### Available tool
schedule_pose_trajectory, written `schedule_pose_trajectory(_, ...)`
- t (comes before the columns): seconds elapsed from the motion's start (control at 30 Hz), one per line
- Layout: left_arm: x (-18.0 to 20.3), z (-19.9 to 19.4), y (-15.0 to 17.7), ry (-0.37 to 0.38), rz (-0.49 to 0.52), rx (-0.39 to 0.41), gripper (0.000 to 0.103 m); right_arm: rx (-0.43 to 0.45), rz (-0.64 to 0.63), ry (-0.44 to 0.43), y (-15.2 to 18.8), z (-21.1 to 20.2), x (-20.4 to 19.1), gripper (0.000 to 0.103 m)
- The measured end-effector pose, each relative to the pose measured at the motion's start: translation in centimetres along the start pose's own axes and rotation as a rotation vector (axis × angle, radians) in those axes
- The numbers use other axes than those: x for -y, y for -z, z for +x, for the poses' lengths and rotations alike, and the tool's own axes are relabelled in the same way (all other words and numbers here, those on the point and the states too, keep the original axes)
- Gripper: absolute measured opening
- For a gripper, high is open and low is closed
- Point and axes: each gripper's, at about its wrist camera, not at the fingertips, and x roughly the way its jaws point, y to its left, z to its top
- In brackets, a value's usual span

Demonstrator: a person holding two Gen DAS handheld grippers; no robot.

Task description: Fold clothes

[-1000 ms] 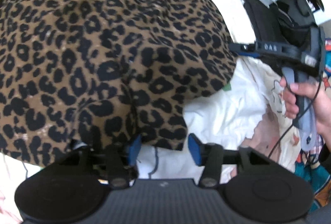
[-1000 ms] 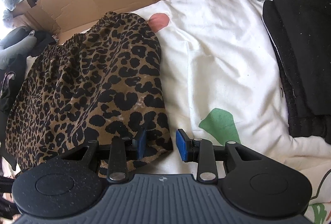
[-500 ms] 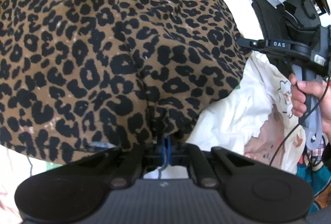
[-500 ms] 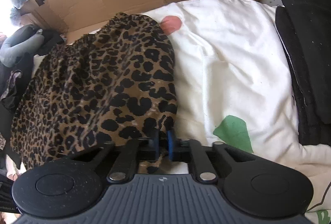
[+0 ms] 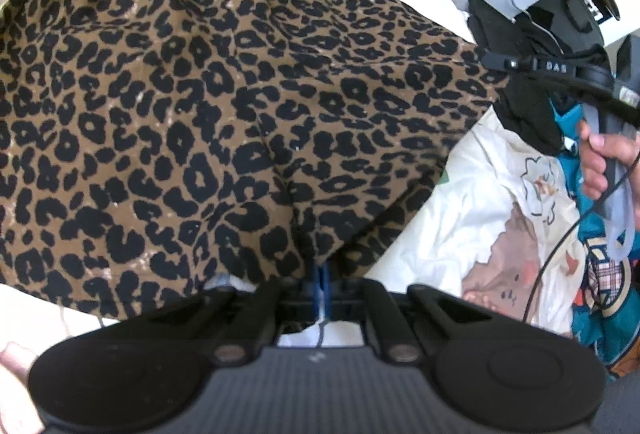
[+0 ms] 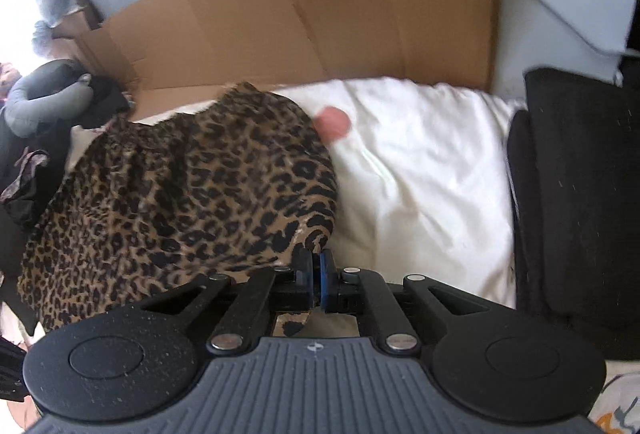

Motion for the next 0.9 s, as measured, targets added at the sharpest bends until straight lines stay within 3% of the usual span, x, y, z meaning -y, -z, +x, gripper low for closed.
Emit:
schedule_pose_trajectory(0.63, 0.3, 2.0, 0.0, 0.004, -0.050, -0.011, 0.002, -0.071, -0.125, -0.154, 2.9, 5.9, -7.4, 0.001)
schedule_pose_trajectory(0.73, 0.2, 2.1, 0.1, 0.004, -0.054, -0.012, 0.002, -0.098, -0.138, -0.161, 3.1, 6.5, -8.2, 0.009)
schedule_pose_trajectory(0.83, 0.1, 2.1, 0.3, 0.003, -0.055, -0.011, 0.002, -0.109, -0.142, -0.203, 3.4, 6.2, -8.5, 0.024)
schedule_pose_trajectory(0.9, 0.0, 2.1, 0.4, 0.004, -0.058, -0.008, 0.002, -0.108, -0.143, -0.213, 3.5, 5.6, -8.6, 0.024)
